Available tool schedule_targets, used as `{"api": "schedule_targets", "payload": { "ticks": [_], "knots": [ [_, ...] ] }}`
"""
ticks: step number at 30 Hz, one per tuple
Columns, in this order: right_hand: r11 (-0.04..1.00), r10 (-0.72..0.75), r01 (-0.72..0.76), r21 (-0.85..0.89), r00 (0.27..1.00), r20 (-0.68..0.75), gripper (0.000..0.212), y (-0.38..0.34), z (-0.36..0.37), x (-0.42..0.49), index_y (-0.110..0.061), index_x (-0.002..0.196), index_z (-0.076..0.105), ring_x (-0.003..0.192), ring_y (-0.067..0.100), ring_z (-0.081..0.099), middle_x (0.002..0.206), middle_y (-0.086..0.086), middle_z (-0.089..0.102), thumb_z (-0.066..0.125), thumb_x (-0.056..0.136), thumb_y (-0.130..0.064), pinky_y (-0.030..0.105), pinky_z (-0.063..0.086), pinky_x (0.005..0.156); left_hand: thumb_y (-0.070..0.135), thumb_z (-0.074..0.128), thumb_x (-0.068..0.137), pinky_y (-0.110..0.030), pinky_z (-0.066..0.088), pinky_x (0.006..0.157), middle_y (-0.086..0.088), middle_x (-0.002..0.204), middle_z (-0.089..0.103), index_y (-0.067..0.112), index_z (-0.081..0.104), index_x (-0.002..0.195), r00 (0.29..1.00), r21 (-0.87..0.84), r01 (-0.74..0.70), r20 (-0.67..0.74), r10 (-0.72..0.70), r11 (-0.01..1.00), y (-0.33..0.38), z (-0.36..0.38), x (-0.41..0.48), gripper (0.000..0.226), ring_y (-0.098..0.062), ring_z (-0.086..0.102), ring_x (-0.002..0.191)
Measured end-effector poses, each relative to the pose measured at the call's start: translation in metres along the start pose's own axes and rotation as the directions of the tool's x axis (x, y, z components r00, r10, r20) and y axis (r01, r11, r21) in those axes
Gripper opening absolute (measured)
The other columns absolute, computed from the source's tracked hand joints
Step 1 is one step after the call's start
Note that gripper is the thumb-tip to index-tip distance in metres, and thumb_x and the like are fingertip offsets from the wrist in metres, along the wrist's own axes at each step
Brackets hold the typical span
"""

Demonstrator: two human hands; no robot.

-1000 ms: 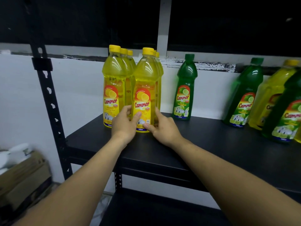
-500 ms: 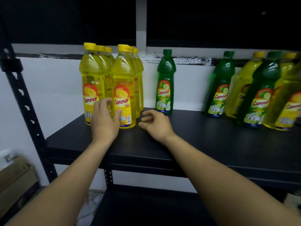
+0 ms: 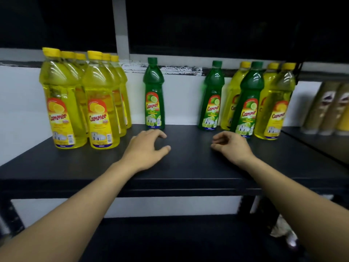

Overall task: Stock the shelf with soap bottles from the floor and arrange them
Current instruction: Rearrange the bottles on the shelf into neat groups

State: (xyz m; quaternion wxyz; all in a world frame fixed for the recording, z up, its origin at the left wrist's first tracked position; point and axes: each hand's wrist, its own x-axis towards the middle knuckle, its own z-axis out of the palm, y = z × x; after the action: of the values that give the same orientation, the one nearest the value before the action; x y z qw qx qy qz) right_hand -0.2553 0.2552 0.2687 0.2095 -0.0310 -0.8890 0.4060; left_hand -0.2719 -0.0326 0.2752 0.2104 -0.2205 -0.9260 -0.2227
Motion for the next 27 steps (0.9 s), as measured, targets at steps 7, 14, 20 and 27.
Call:
{"api": "schedule_targets", "payload": {
  "ticks": [7, 14, 20, 27],
  "knots": [
    [0.976, 0.189, -0.143, 0.166, 0.933, -0.306, 0.035, 0.035, -0.031, 0.018, -0.014, 0.109, 0.067, 0.096, 0.016, 0.063, 0.105, 0.0, 0.07, 0.082, 0.08, -0.026, 0.031, 0.05, 0.093, 0.07, 0.055, 0.086, -0.042, 0.029, 0.117, 0.01, 0.157, 0.038, 0.031, 0.039, 0.15, 0.959, -0.058, 0.047, 0.281, -0.029, 0.997, 0.046, 0.046, 0.035, 0.076, -0.015, 0.034, 0.145],
    [0.977, 0.211, -0.181, 0.109, 0.857, -0.471, 0.087, 0.06, -0.036, 0.054, -0.009, 0.137, 0.046, 0.123, 0.026, 0.053, 0.134, 0.011, 0.054, 0.089, 0.068, -0.04, 0.038, 0.045, 0.103, 0.072, 0.042, 0.09, -0.04, 0.019, 0.122, 0.013, 0.16, 0.032, 0.034, 0.044, 0.147, 0.933, 0.031, 0.027, 0.359, -0.036, 0.999, 0.046, 0.053, 0.034, 0.068, -0.015, 0.021, 0.151],
    [0.97, 0.237, -0.189, 0.153, 0.881, -0.41, 0.096, 0.067, -0.038, 0.08, -0.013, 0.145, 0.04, 0.12, 0.024, 0.059, 0.133, 0.007, 0.06, 0.09, 0.067, -0.038, 0.038, 0.05, 0.101, 0.071, 0.045, 0.089, -0.036, 0.023, 0.119, 0.014, 0.158, 0.035, 0.036, 0.047, 0.144, 0.942, 0.015, 0.023, 0.334, -0.026, 1.0, 0.044, 0.051, 0.033, 0.065, -0.013, 0.023, 0.15],
    [0.975, 0.212, -0.171, 0.14, 0.901, -0.378, 0.1, 0.065, -0.037, 0.088, -0.015, 0.144, 0.038, 0.117, 0.023, 0.059, 0.13, 0.005, 0.06, 0.091, 0.064, -0.045, 0.038, 0.051, 0.099, 0.074, 0.047, 0.086, -0.037, 0.026, 0.118, 0.015, 0.158, 0.035, 0.039, 0.05, 0.142, 0.947, -0.004, 0.033, 0.319, -0.03, 0.999, 0.041, 0.054, 0.036, 0.066, -0.012, 0.025, 0.149]
  ]
}}
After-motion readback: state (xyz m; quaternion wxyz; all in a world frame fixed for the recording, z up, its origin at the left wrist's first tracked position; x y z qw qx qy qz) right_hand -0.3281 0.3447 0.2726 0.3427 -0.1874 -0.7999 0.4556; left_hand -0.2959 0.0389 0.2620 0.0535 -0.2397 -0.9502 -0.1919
